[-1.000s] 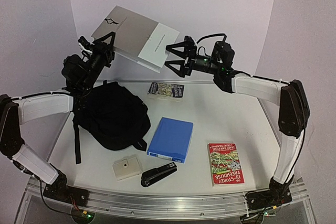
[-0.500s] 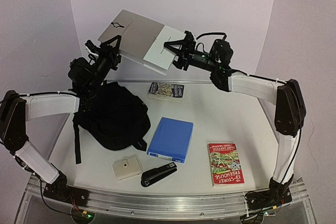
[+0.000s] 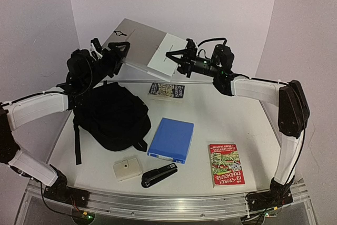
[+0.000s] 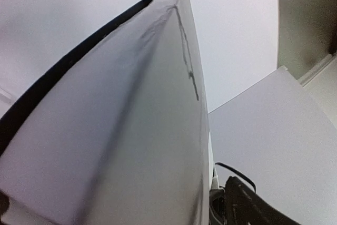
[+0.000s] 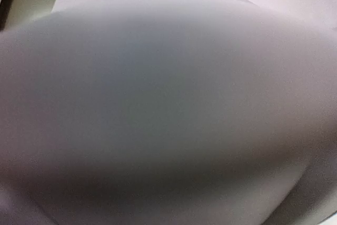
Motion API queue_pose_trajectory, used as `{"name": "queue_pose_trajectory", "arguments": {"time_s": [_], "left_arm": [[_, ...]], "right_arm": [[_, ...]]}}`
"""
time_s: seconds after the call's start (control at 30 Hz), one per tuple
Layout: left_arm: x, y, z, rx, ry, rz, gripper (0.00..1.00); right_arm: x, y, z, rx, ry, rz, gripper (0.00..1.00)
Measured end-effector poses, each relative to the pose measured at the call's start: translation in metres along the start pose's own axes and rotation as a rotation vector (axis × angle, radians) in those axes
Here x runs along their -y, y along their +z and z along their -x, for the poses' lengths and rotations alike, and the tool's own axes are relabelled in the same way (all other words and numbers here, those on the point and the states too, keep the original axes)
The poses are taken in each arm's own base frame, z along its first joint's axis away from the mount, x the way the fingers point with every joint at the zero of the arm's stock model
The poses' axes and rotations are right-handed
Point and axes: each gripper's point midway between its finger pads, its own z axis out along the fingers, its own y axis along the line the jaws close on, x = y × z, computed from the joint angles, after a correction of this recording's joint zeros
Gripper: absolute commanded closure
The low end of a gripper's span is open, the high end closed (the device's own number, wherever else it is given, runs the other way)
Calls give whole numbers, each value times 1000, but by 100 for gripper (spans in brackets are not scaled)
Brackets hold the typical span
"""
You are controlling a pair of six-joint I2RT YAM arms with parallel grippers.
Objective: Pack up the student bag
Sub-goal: Pick up the book from the center of the board, then place the book in the student bag.
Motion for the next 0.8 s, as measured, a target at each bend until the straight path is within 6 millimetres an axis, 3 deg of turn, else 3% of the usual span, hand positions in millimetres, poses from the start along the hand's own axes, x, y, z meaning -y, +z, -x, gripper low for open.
{"name": "queue_pose_trajectory", "arguments": {"time_s": [0.13, 0.27, 0.47, 0.6, 0.8], "left_arm": [[-15, -22, -12, -92, 96, 133, 0], [-33, -43, -13, -156, 198, 286, 1], [-64, -53, -24, -349, 378, 516, 18], [-105, -54, -47, -530, 465, 676, 25], [-171, -80, -88, -818, 570, 900, 19]], "right_arm": [[19, -18, 3, -2, 31, -52, 93], [39, -58, 25, 54, 56, -120, 93], [56, -127, 51, 169, 64, -207, 94], [68, -147, 43, 182, 79, -245, 94], [86, -154, 19, 141, 107, -284, 94]]}}
